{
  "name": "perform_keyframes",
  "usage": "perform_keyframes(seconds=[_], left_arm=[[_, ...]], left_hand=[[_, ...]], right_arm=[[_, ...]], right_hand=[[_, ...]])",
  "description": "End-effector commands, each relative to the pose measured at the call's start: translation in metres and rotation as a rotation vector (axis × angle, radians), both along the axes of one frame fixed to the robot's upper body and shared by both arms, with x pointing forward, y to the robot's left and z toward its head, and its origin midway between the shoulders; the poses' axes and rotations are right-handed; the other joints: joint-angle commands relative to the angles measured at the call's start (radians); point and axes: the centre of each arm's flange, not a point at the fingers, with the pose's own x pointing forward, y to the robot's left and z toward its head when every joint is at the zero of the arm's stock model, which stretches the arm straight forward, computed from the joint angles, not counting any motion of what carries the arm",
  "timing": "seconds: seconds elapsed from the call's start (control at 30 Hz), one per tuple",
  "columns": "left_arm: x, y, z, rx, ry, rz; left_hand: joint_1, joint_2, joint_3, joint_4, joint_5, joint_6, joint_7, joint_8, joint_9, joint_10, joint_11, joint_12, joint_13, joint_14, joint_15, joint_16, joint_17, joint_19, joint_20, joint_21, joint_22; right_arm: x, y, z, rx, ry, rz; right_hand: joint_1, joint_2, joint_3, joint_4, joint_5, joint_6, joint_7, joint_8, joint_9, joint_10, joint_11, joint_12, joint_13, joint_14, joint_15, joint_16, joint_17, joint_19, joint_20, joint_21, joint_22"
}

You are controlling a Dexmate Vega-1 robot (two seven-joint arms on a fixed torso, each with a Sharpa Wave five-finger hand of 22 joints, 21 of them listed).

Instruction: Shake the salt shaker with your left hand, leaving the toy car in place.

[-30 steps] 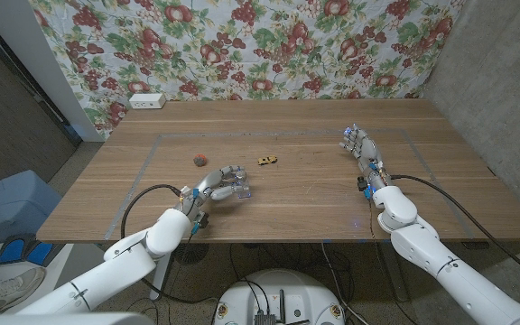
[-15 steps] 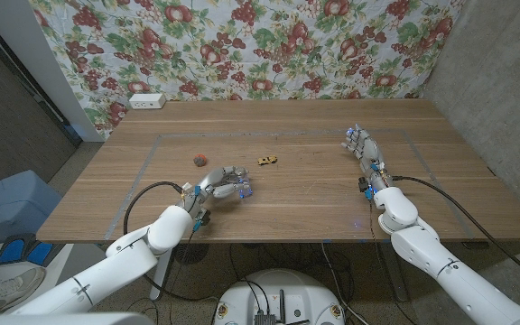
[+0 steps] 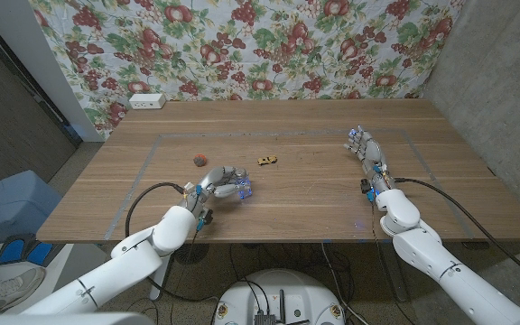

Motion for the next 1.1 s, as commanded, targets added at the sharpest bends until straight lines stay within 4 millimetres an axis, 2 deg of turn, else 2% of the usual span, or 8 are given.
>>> perform_keyframes(seconds=[0.03, 0.07, 0.17, 0.33, 1.1], left_arm=[[-0.004, 0.001, -0.002, -0.068, -0.03, 0.063], [-0.004, 0.001, -0.002, -0.079, -0.039, 0.068], [-0.005, 0.001, -0.001, -0.097, -0.059, 0.08], [-0.006, 0.001, 0.0, -0.119, -0.074, 0.08], [-0.003, 0.002, 0.01, -0.215, -0.124, 0.069]], left_hand=[[0.188, 0.139, 0.108, -0.013, -0.002, 0.133, 0.043, -0.004, 0.007, 0.059, 0.01, -0.002, 0.006, 0.105, -0.16, 0.016, 0.013, 0.217, -0.196, 0.088, 0.017], [0.197, 0.134, 0.103, -0.013, -0.003, 0.144, 0.044, -0.006, 0.008, 0.08, 0.015, -0.001, 0.007, 0.117, -0.16, 0.017, 0.013, 0.222, -0.196, 0.097, 0.019], [0.211, 0.13, 0.09, -0.01, -0.002, 0.18, 0.045, -0.002, 0.012, 0.117, 0.007, 0.001, 0.008, 0.145, -0.16, 0.022, 0.015, 0.222, -0.197, 0.113, 0.025], [0.226, 0.127, 0.073, -0.007, 0.0, 0.209, 0.045, -0.002, 0.016, 0.151, 0.002, 0.0, 0.01, 0.183, -0.16, 0.03, 0.018, 0.232, -0.196, 0.137, 0.032], [0.243, 0.123, 0.057, -0.005, 0.001, 0.217, 0.047, -0.013, 0.019, 0.158, 0.012, -0.014, 0.012, 0.203, -0.16, 0.027, 0.017, 0.235, -0.196, 0.164, 0.039]], right_arm=[[0.0, -0.001, -0.001, -0.003, 0.006, -0.002], [-0.001, -0.001, -0.001, -0.005, 0.006, -0.003], [-0.001, -0.001, 0.0, -0.009, 0.007, -0.008], [-0.001, -0.002, 0.001, -0.013, 0.009, -0.013], [0.007, -0.002, 0.003, -0.025, 0.023, -0.018]], right_hand=[[0.002, -0.003, -0.005, 0.002, 0.001, 0.008, -0.002, 0.001, 0.002, 0.007, -0.002, -0.001, 0.002, 0.01, 0.0, 0.007, 0.002, 0.013, -0.001, -0.003, 0.006], [0.002, -0.003, -0.005, 0.002, 0.001, 0.009, -0.002, 0.001, 0.002, 0.008, -0.002, 0.0, 0.002, 0.009, -0.001, 0.006, 0.001, 0.013, -0.001, -0.004, 0.006], [0.002, -0.003, -0.005, 0.002, 0.001, 0.009, -0.002, 0.001, 0.002, 0.009, -0.002, 0.0, 0.002, 0.01, -0.001, 0.007, 0.001, 0.014, -0.001, -0.005, 0.006], [0.002, -0.003, -0.005, 0.002, 0.001, 0.01, -0.002, 0.001, 0.002, 0.007, -0.005, -0.001, 0.002, 0.01, 0.0, 0.007, 0.001, 0.014, -0.001, -0.008, 0.006], [0.001, -0.002, -0.005, -0.001, 0.001, 0.011, -0.003, 0.001, 0.002, 0.011, -0.005, -0.001, 0.002, 0.009, 0.0, 0.006, -0.002, 0.019, -0.002, -0.018, 0.006]])
